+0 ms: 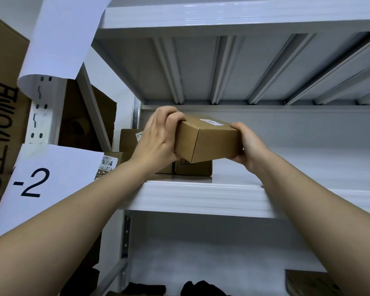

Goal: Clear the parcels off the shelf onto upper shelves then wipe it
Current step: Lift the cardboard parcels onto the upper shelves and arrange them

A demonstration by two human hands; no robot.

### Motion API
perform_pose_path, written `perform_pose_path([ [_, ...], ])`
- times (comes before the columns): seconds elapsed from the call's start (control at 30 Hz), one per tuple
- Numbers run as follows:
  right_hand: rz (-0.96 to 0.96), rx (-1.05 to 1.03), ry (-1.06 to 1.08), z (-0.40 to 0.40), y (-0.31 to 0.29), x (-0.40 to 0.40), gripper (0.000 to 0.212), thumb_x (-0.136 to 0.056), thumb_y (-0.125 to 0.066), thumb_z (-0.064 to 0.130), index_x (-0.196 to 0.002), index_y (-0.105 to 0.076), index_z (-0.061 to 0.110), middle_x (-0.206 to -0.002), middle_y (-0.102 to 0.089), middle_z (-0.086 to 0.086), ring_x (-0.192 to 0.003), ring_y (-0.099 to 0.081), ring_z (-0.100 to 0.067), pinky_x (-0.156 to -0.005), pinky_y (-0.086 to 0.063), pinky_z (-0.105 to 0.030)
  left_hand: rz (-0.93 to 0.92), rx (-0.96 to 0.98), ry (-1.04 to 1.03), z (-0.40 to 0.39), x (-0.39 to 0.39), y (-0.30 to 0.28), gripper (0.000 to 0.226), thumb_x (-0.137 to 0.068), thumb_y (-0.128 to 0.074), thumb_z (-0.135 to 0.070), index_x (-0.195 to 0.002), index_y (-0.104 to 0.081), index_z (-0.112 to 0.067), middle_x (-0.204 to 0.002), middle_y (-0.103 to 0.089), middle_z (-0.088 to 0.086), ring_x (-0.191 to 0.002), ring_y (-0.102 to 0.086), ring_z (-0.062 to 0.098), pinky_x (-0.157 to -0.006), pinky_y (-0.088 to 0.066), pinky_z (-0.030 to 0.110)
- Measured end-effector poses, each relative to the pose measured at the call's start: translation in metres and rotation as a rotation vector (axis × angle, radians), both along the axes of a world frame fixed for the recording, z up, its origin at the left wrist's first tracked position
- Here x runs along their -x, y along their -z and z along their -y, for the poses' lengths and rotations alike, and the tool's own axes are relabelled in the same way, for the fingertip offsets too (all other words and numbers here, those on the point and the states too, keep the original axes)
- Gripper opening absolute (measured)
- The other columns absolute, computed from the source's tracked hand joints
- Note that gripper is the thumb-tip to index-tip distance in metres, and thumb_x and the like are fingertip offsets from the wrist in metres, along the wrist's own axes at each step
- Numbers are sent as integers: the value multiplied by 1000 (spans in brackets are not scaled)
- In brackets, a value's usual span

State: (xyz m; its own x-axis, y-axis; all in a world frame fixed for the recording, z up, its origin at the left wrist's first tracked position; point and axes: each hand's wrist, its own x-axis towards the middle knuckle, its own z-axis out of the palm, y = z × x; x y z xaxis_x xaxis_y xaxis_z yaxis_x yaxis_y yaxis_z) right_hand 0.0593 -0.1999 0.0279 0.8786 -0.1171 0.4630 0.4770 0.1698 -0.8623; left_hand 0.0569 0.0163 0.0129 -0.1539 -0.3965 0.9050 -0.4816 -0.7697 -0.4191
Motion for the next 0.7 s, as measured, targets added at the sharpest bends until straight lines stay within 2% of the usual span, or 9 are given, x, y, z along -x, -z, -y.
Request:
perform_pose_path([
  [0.07,23,-5,27,0,-1,0,43,-84,-56,38,-122,-57,17,-111,-60,-3,-85,-60,-14,-56,-56,-26,-21,18,8,-2,-2,1,78,-63,-80,-27,-122,-30,-17,-124,-30,7,-113,-40,28,-100,-40,45],
  [0.13,53,-36,69,1,-3,-1,39,-86,-54,35,-120,-54,17,-107,-58,-3,-86,-56,-15,-65,-56,-28,-54,51,-3,-3,-6,2,79,-64,-81,-26,-123,-29,-18,-127,-28,7,-117,-39,29,-101,-40,47],
  [0.2,85,-71,110,2,-4,-3,27,-88,-54,32,-111,-51,18,-99,-54,-1,-85,-51,-15,-75,-50,-31,-84,89,-27,-4,-8,2,82,-64,-82,-24,-125,-28,-19,-129,-28,7,-119,-38,29,-100,-41,49],
  [0.33,132,-86,126,0,-5,-2,18,-89,-54,30,-103,-49,21,-91,-50,3,-80,-45,-12,-70,-41,-27,-103,98,-61,-5,-9,1,85,-62,-84,-24,-125,-26,-20,-130,-28,9,-120,-40,31,-97,-44,48],
  [0.5,231,-139,166,2,-6,-1,8,-86,-55,26,-93,-52,25,-89,-52,6,-82,-45,-12,-73,-38,-27,-151,81,-124,-5,-8,2,92,-60,-86,-21,-129,-24,-23,-133,-29,12,-111,-50,33,-84,-52,43],
  [0.57,269,-163,212,3,-6,0,12,-87,-55,24,-98,-52,21,-87,-52,7,-77,-45,-9,-66,-37,-23,-223,87,-173,-5,-9,3,92,-64,-84,-24,-135,-24,-23,-136,-29,12,-105,-55,33,-78,-53,39],
  [0.63,290,-169,265,4,-5,1,17,-87,-55,24,-103,-49,19,-86,-50,7,-73,-45,-8,-59,-35,-22,-347,85,-158,-4,-10,5,91,-70,-80,-25,-142,-24,-25,-138,-28,9,-101,-57,31,-78,-54,39],
  [0.7,301,-178,303,5,-6,-1,22,-87,-56,24,-105,-45,19,-90,-49,7,-76,-46,-8,-60,-37,-22,-609,165,-25,-3,-9,6,92,-78,-76,-23,-147,-16,-31,-138,-30,4,-102,-59,25,-86,-53,41],
])
